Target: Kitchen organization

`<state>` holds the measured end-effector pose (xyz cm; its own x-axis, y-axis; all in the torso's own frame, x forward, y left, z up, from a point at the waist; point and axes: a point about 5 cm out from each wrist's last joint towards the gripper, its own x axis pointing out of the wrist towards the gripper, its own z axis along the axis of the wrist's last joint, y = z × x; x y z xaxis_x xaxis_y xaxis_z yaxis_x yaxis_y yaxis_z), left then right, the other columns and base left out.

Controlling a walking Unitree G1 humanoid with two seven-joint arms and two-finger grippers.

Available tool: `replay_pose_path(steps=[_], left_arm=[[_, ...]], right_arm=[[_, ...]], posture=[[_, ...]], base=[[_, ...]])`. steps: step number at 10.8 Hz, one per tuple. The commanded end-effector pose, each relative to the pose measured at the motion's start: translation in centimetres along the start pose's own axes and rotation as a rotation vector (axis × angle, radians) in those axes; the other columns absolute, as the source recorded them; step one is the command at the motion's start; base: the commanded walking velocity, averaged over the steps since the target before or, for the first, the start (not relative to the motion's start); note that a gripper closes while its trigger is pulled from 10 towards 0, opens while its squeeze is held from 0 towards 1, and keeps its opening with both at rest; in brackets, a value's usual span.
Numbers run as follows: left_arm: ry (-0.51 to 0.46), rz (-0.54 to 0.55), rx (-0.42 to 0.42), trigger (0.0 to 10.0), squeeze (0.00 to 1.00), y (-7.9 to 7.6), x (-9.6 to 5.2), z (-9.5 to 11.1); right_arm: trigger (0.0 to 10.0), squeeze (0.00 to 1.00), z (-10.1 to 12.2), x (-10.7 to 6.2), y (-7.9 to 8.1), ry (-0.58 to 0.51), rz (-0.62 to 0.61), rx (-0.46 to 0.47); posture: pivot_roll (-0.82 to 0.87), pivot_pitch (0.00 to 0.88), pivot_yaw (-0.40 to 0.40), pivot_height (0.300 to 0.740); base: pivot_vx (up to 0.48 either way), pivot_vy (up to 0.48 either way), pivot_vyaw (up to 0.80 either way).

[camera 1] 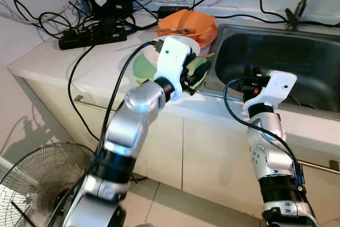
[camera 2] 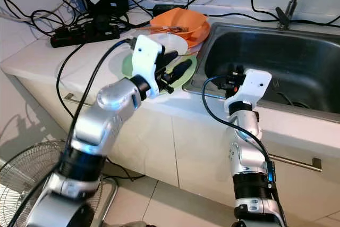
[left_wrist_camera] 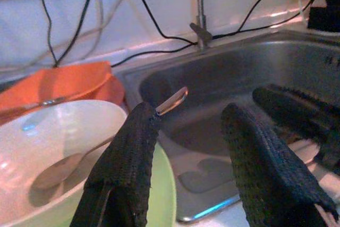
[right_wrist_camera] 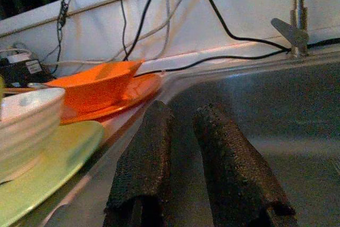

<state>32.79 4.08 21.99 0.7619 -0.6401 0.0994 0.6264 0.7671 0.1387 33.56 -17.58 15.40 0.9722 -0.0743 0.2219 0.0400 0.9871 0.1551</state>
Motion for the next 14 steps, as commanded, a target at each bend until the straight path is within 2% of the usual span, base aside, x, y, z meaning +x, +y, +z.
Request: replay_pose_path(steps=[1,2,3,4,5,6,7,8,10,14], left_arm=[[-0.021,0.020,0.051,10.0,0.00,0.0,-0.1,0.0],[-0.091,0.070,0.199,10.0,0.00,0.2,-0.3,-0.3],[-0.025,0.098,0.241,10.0,0.00,0.3,-0.5,-1.3],[-0.048,0.155,0.253,10.0,0.00,0.7,-0.8,-1.9],[-0.116,0.237,0.239,10.0,0.00,1.3,-1.5,-2.6],[-0.135,0.279,0.251,10.0,0.00,1.7,-1.9,-3.4],[-0.153,0.363,0.234,10.0,0.00,2.6,-2.7,-4.5],[-0.152,0.401,0.218,10.0,0.00,2.9,-3.1,-5.5],[-0.162,0.426,0.192,10.0,0.00,3.0,-3.2,-6.1],[-0.223,0.441,0.193,10.0,0.00,2.9,-2.7,-5.5]], right_arm=[[10.0,0.00,0.8,0.7,0.1,-0.033,-0.003,-0.001],[10.0,0.00,1.0,1.0,-0.1,-0.038,-0.015,0.004],[10.0,0.00,1.0,1.2,-0.4,-0.039,-0.030,0.018],[10.0,0.00,0.9,1.3,-0.6,-0.038,-0.036,0.029],[10.0,0.00,1.1,1.5,-0.5,-0.056,-0.026,-0.012],[10.0,0.00,1.3,1.5,-0.5,-0.074,-0.018,-0.047],[10.0,0.00,1.4,1.6,-0.5,-0.091,-0.023,-0.047],[10.0,0.00,1.2,1.5,-0.5,-0.090,-0.019,-0.054],[10.0,0.00,0.8,1.4,-0.3,-0.085,-0.004,-0.097],[10.0,0.00,0.7,1.5,-0.7,-0.086,-0.017,-0.118]], posture=[[0.04,0.000,0.080,0.740],[0.04,0.000,0.081,0.740],[0.05,0.000,0.081,0.740],[0.05,0.000,0.082,0.740],[0.05,0.000,0.083,0.740],[0.04,0.000,0.083,0.740],[0.04,0.000,0.083,0.740],[0.04,0.000,0.082,0.740],[0.04,0.000,0.083,0.740],[0.04,0.000,0.074,0.740]], base=[[0.000,0.000,0.00],[0.000,0.000,0.00],[0.000,0.000,0.00],[0.000,0.000,0.00],[0.000,0.000,0.00],[0.000,0.000,0.00],[0.000,0.000,0.00],[0.000,0.000,0.00],[0.000,0.000,0.00],[0.000,0.000,0.00]])
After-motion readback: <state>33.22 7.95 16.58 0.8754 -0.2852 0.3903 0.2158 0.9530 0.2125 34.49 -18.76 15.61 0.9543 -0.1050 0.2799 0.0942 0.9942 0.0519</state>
